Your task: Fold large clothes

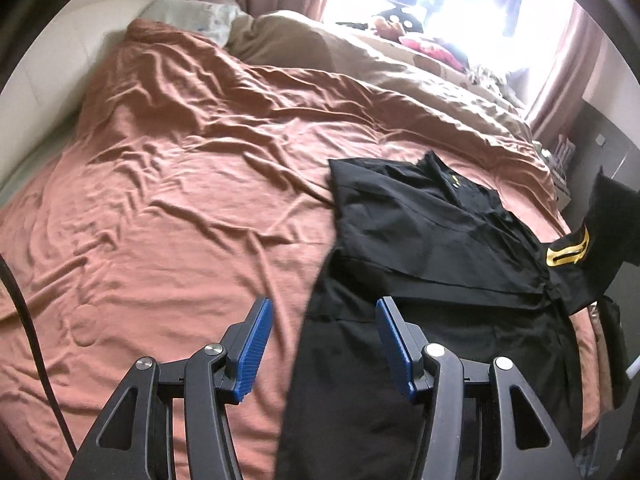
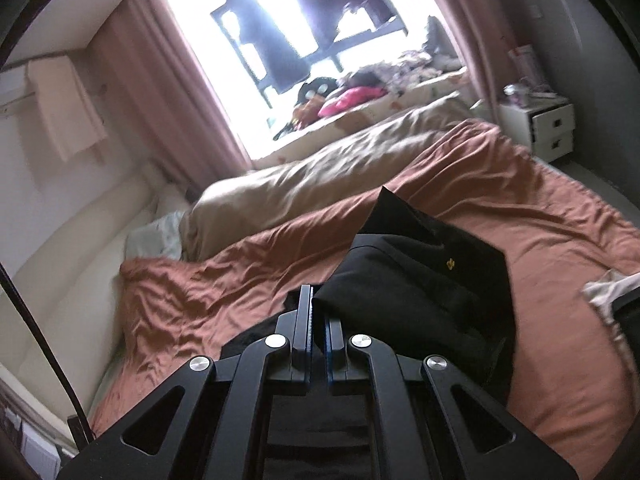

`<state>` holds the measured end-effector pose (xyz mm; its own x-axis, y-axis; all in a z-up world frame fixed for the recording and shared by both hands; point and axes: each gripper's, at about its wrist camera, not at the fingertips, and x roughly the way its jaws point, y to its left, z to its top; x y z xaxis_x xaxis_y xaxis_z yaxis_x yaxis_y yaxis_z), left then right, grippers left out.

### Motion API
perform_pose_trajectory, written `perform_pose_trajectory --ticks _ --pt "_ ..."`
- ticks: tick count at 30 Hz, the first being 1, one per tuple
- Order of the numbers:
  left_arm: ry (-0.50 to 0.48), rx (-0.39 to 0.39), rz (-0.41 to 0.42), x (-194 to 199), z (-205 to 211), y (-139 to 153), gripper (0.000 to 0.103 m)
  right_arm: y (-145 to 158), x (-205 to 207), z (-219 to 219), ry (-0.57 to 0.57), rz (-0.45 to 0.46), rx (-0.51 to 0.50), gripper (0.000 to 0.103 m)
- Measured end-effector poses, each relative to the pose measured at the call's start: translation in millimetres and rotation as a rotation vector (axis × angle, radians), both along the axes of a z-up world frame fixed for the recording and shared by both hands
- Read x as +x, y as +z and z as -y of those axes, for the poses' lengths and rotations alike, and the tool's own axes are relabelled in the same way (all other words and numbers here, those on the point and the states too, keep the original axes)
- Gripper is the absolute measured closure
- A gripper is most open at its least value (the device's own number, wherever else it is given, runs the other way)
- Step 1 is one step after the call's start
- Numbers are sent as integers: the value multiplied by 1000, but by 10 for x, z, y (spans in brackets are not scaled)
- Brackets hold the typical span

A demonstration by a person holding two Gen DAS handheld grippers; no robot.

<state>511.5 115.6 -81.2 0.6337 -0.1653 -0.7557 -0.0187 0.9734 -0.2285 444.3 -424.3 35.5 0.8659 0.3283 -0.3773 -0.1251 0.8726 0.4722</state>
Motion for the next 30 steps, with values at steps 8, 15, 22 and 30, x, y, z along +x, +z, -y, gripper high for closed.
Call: perform_pose_trajectory --ticks 8,15,22,30 --pt "50 -6 -18 -113 -455 -112 47 -3 579 -497 104 -53 -8 102" --pt "97 -7 -28 -211 -812 -174 47 -365 932 -885 148 -190 -54 102" --pt "123 -15 -42 -267 -976 -268 47 -571 1114 -804 180 -324 -64 64" --pt "63 -29 -30 -145 -658 -246 47 -467 703 -407 323 -308 -81 15"
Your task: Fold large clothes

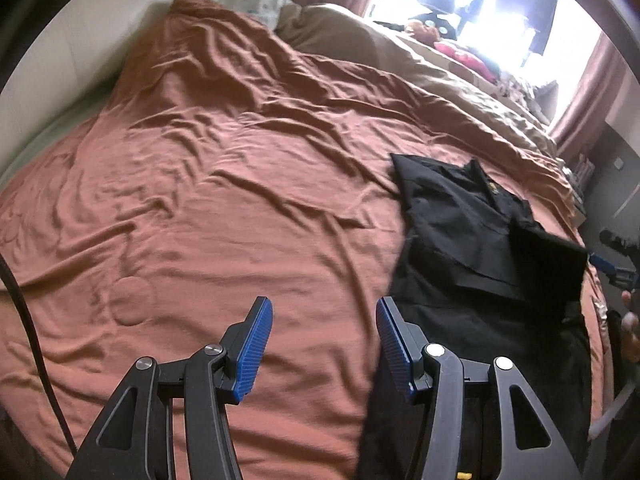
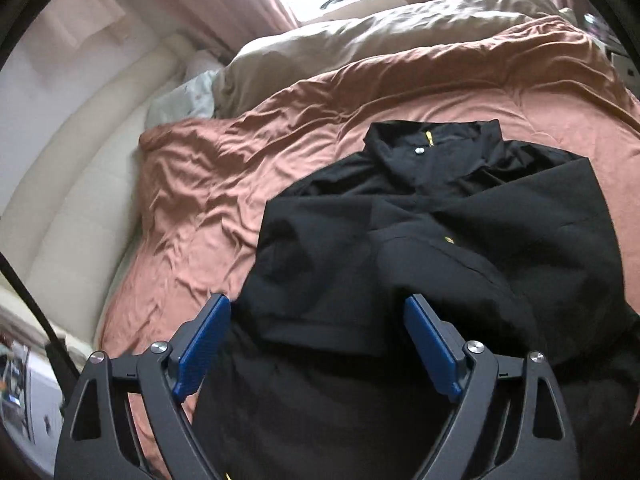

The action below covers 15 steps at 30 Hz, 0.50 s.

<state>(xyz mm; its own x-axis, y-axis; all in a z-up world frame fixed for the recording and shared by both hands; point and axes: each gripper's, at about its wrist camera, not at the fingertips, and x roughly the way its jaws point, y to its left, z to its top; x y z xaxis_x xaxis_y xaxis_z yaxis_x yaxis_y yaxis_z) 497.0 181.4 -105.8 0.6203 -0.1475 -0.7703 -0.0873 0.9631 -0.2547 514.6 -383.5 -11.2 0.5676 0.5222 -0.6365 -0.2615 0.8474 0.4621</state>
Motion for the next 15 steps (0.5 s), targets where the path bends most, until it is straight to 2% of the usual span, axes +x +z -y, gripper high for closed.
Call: perform_pose_trajectory --ticks 4,15 --pt "-51 -1 2 104 305 28 47 -96 -198 370 -18 -13 23 15" --pt "-233 25 9 483 1506 164 47 -367 -696 1758 -232 -28 14 15"
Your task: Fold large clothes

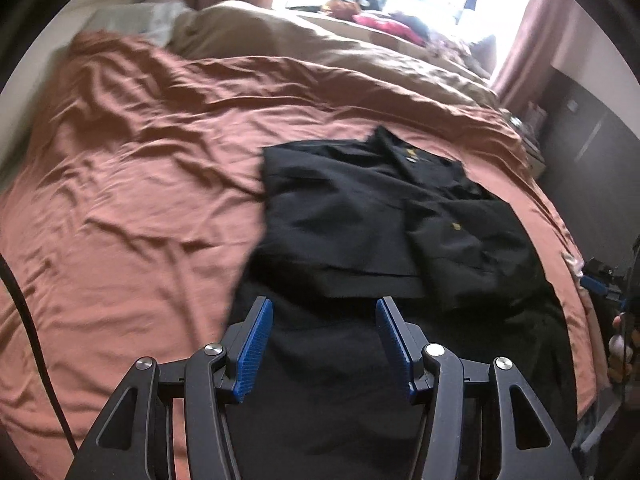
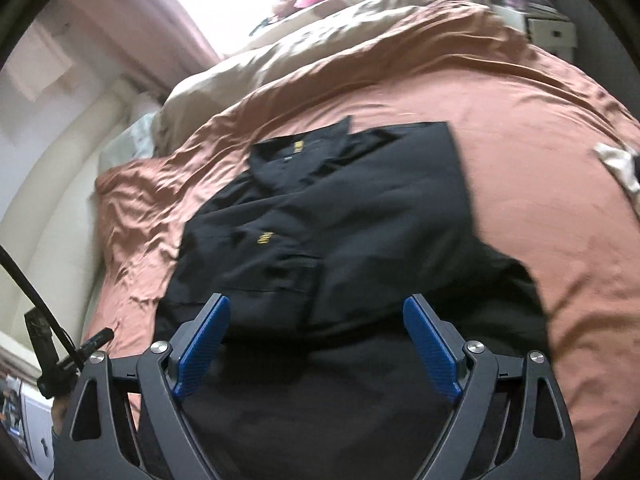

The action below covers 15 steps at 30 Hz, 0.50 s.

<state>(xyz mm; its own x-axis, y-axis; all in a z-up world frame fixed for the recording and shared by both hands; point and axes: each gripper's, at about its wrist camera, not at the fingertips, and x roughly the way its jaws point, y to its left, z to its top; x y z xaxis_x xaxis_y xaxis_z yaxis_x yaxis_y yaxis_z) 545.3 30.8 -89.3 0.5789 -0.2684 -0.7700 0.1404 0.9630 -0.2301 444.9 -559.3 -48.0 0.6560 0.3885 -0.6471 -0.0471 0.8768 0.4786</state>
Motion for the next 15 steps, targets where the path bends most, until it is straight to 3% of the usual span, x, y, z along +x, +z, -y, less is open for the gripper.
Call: perform_pose_trajectory --ticks 2,5,8,11,15 --pt "-39 7 -7 103 290 2 47 -27 -130 288 -30 0 1 15" --pt "-85 18 -17 214 626 -24 46 -120 -252 328 -59 0 -2 15" --pt "-137 22 -32 307 987 -77 37 -152 -430 472 -82 -5 0 15" --pt "-195 36 -43 362 1373 -154 30 -298 -356 408 -109 -16 0 15" --pt "-250 52 -65 439 1827 -260 30 -435 -296 448 -136 -38 9 36"
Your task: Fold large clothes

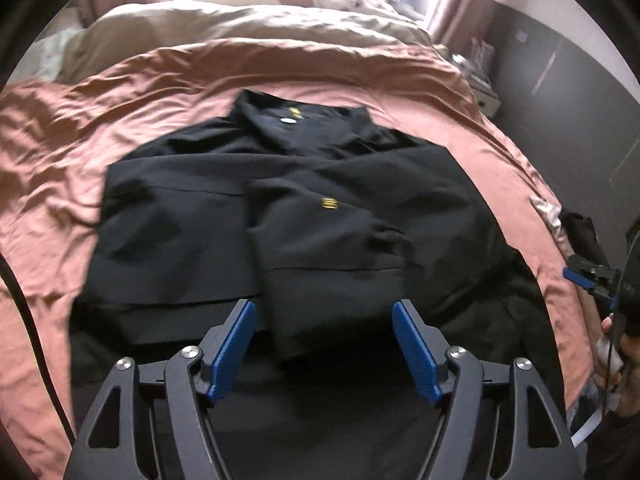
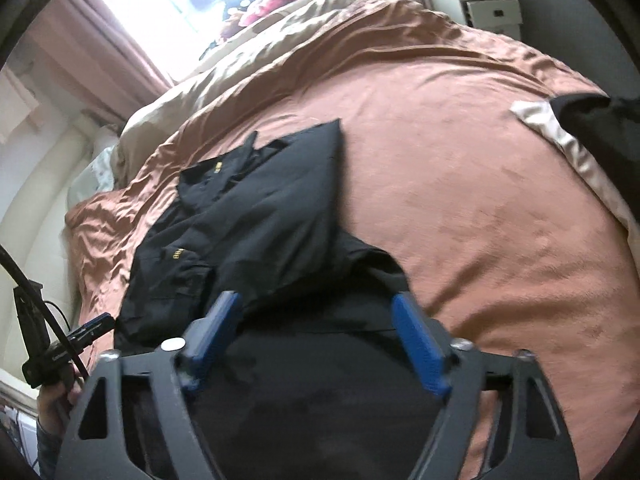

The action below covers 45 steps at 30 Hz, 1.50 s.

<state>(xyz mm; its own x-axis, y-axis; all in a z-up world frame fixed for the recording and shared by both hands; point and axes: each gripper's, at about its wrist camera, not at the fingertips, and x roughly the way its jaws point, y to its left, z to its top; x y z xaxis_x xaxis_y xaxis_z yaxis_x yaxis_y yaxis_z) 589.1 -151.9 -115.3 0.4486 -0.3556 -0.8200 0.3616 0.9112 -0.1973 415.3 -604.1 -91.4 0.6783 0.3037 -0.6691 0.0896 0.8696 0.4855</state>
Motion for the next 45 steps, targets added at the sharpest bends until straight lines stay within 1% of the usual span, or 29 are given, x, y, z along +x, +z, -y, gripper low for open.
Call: perform_pose_trajectory --ticks 1,4,6,8,12,14,15,16,18,20,22,25,28,32,34,37,42,45 --pt "-15 5 -3 16 96 -26 30 -35 13 -13 -6 -8 0 38" --pt "-75 42 -15 39 471 -150 30 -114 7 24 -16 -26 4 39" --pt "-97 65 -23 48 636 -236 30 -161 -11 48 -23 -37 14 39" --pt "-117 112 -39 63 828 -374 30 -194 -34 81 -29 -45 22 39" --pt "-134 203 -69 103 1000 -624 30 -273 -77 148 -43 -56 29 39" --pt "-136 234 -58 109 1021 -706 31 -294 -83 170 -48 -57 31 39" --pt "-135 240 -47 108 1005 -720 41 -296 -87 174 -51 -57 31 39" --pt "-127 242 -37 115 974 -719 49 -295 -86 171 -52 -57 30 39" --pt "-128 197 -55 129 898 -680 62 -299 -71 159 -50 -55 28 39" --pt "-137 138 -60 141 790 -561 66 -299 -54 123 -44 -53 21 39" --pt "-119 118 -46 166 683 -440 67 -287 -32 47 -35 -48 6 39" --pt "-76 55 -38 223 411 -231 67 -307 15 -17 -24 -47 -18 39" --pt "-30 57 9 237 132 -33 67 -314 73 -92 -16 -54 -45 39" --pt "28 40 40 300 -265 116 67 -310 133 -177 -10 -62 -79 39" --pt "61 34 50 333 -477 161 67 -301 158 -221 -4 -64 -89 39" --pt "129 50 45 348 -796 178 64 -290 184 -263 -1 -65 -106 39" --pt "212 38 2 328 -1264 112 50 -280 227 -321 2 -65 -119 39" --pt "258 3 -19 311 -1498 51 48 -299 252 -334 2 -71 -130 39"
